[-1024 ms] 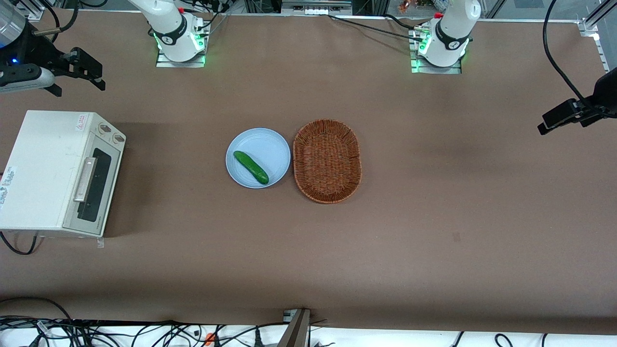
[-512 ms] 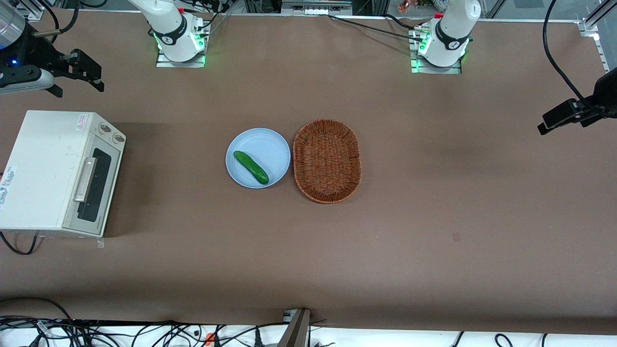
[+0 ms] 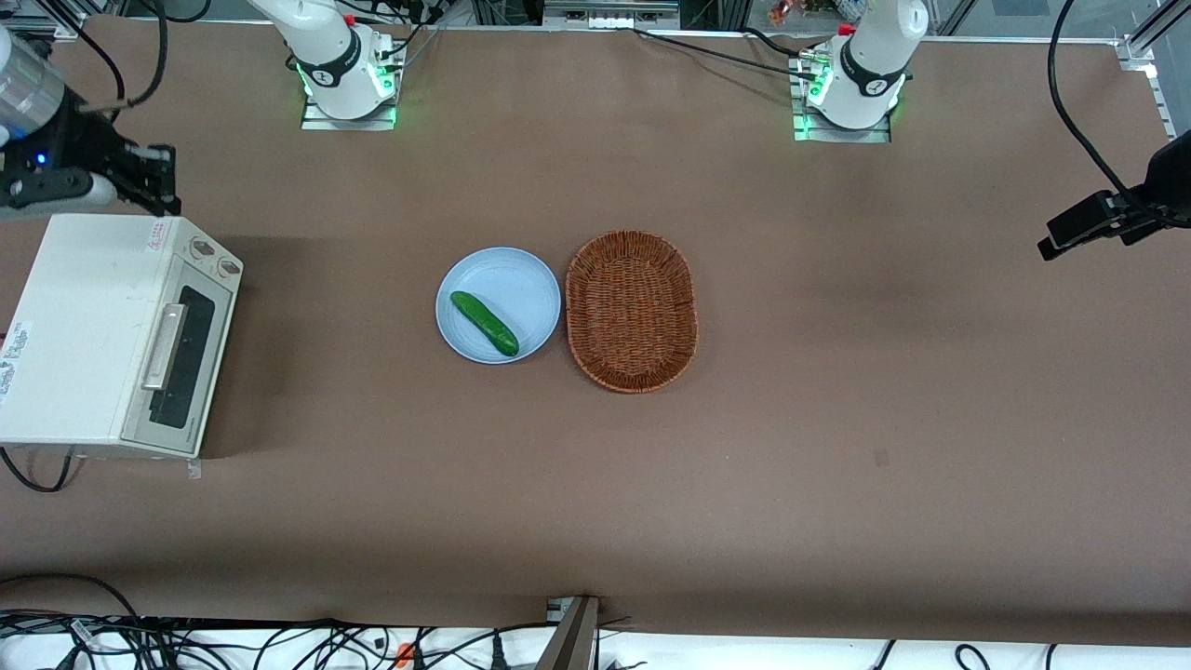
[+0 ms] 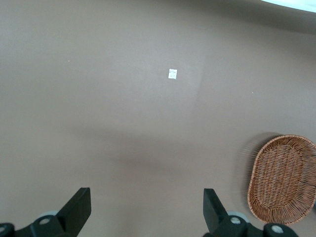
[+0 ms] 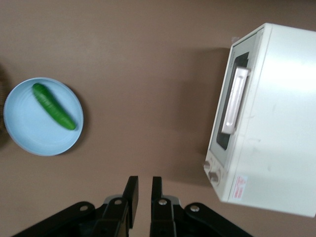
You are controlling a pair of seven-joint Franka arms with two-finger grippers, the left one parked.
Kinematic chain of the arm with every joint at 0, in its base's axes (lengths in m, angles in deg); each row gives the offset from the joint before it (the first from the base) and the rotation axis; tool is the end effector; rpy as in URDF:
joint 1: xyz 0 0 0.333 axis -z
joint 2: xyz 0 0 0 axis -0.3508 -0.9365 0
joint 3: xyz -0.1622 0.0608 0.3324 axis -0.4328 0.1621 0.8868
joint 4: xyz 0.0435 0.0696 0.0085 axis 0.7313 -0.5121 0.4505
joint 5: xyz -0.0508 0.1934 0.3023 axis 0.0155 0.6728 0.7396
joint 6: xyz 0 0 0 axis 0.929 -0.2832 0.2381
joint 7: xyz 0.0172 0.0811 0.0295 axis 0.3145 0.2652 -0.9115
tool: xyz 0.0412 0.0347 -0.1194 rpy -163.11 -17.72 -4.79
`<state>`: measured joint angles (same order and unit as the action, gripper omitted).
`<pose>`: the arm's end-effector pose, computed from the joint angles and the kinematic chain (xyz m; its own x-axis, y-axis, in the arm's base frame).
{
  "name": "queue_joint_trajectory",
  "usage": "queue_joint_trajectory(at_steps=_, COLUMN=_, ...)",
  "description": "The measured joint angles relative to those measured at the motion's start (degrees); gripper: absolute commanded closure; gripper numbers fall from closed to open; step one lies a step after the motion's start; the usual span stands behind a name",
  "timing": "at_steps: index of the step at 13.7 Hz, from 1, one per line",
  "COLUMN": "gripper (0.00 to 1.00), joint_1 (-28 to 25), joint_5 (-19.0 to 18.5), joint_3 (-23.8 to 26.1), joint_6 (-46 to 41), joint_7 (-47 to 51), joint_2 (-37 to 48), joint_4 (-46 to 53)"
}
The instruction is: Open oven door with right arm only
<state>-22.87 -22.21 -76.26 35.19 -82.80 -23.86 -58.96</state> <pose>0.5049 0.0264 0.6263 0.9892 0.1465 -0.0048 0.1466 -0.9891 0.0164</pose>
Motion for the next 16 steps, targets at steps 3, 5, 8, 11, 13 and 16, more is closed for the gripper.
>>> queue_joint_trajectory(at_steps=3, gripper=1.00, joint_1=0.1, joint_5=-0.4, joint_3=-2.5, joint_6=9.1, joint_7=-3.4, joint_2=-5.6, joint_4=-2.4)
queue_joint_trajectory(at_steps=5, gripper=1.00, joint_1=0.3, joint_5=-0.5, joint_3=-5.5, joint_6=14.3, joint_7=-6.8, joint_2=-10.0, joint_4=-3.4)
queue_joint_trajectory(at_steps=8, gripper=1.00, joint_1=0.8, joint_5=-0.5, joint_3=-8.8, joint_6=21.3, joint_7=-11.2, joint_2=-16.2, joint_4=-3.5)
queue_joint_trajectory(at_steps=11, gripper=1.00, joint_1=0.8, joint_5=-0.5, joint_3=-9.9, joint_6=25.8, joint_7=-12.2, joint_2=-19.6, joint_4=-3.4)
queue_joint_trajectory(at_steps=13, gripper=1.00, joint_1=0.9, joint_5=-0.5, joint_3=-10.1, joint_6=27.1, joint_7=-12.5, joint_2=-20.6, joint_4=-3.4)
queue_joint_trajectory(at_steps=16, gripper=1.00, joint_1=1.1, joint_5=-1.0, joint_3=-10.5, joint_6=27.3, joint_7=-12.6, joint_2=-20.8, joint_4=-3.4)
